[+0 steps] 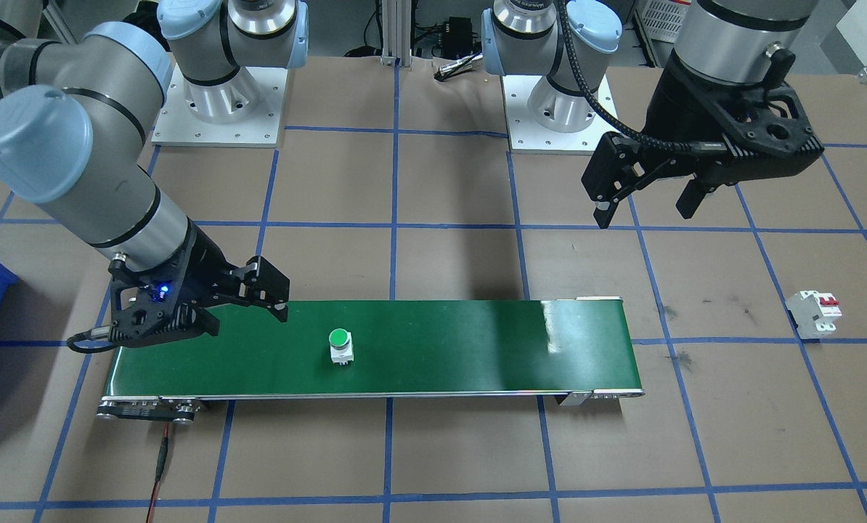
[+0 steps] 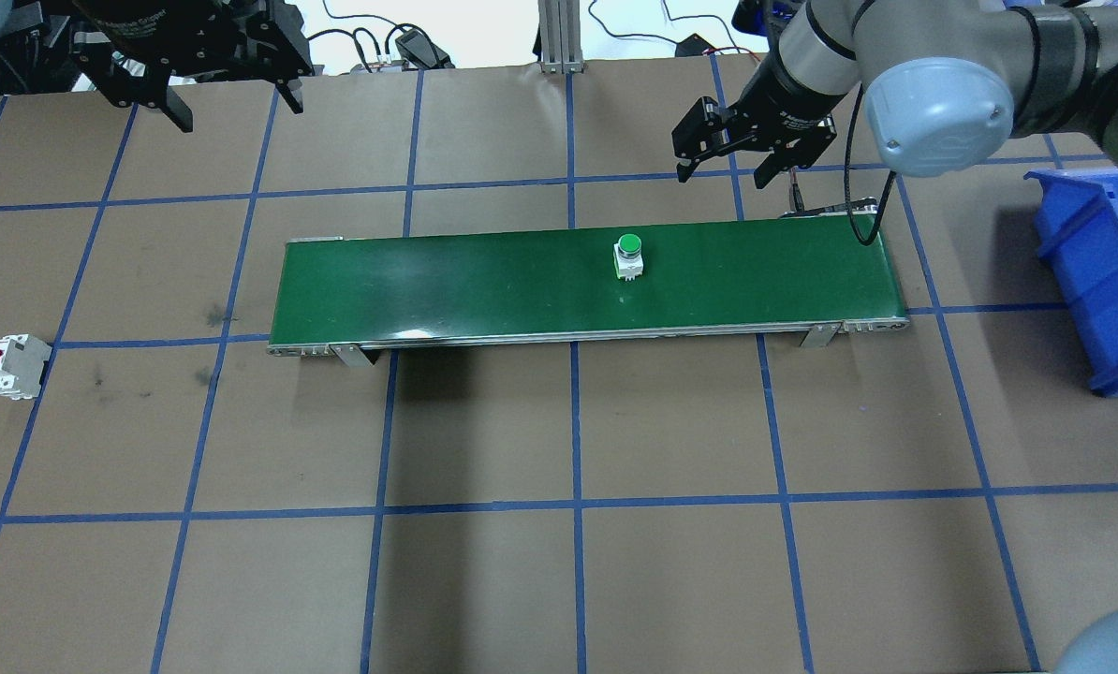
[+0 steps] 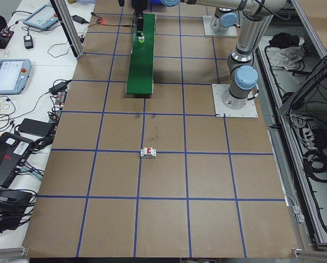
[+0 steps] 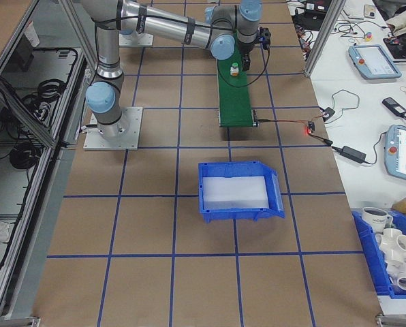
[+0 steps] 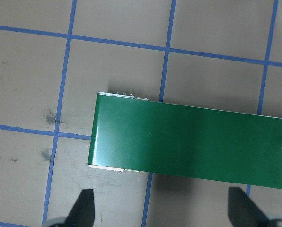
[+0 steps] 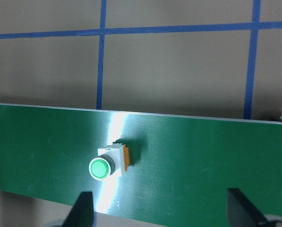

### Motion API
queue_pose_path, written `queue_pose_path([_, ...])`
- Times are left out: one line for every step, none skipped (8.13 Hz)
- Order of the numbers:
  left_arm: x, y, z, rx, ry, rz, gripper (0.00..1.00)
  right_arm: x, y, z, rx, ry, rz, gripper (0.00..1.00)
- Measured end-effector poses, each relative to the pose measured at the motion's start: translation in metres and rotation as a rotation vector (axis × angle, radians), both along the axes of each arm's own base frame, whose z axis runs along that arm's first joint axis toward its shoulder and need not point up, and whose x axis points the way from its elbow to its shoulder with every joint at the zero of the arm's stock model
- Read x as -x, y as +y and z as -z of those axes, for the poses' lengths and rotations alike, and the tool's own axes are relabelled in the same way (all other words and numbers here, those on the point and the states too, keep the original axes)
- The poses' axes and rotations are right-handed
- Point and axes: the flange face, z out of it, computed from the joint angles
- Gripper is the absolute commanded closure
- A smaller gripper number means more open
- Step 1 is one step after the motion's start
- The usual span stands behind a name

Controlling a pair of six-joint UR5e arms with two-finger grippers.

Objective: Move button from left to right

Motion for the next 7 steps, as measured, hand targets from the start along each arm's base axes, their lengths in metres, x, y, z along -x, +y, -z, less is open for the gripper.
queue_pose_path([0.001, 0.002, -0.002, 0.004, -0.001, 0.003, 0.00, -0.003, -0.002, 0.008, -0.011, -0.019, 0.002, 0.00])
queue_pose_path([0.001, 0.002, -0.003, 0.006, -0.001, 0.005, 0.00, -0.004, -0.005, 0.019, -0.031, -0.029, 0.014, 0.00])
queue_pose_path([0.001, 0.003, -0.004, 0.008, -0.001, 0.005, 0.00, -0.004, -0.010, 0.032, -0.050, -0.031, 0.027, 0.00])
queue_pose_path([0.001, 0.003, -0.005, 0.010, -0.002, 0.005, 0.00, -0.004, -0.015, 0.044, -0.064, -0.029, 0.034, 0.00])
queue_pose_path([0.001, 0.004, -0.005, 0.011, -0.002, 0.005, 0.00, -0.004, -0.019, 0.057, -0.081, -0.026, 0.038, 0.00])
queue_pose_path([0.001, 0.004, -0.005, 0.011, -0.002, 0.005, 0.00, -0.004, -0.022, 0.069, -0.097, -0.023, 0.039, 0.00])
queue_pose_path([0.001, 0.004, -0.006, 0.012, -0.003, 0.005, 0.00, -0.003, -0.023, 0.080, -0.115, -0.017, 0.040, 0.00])
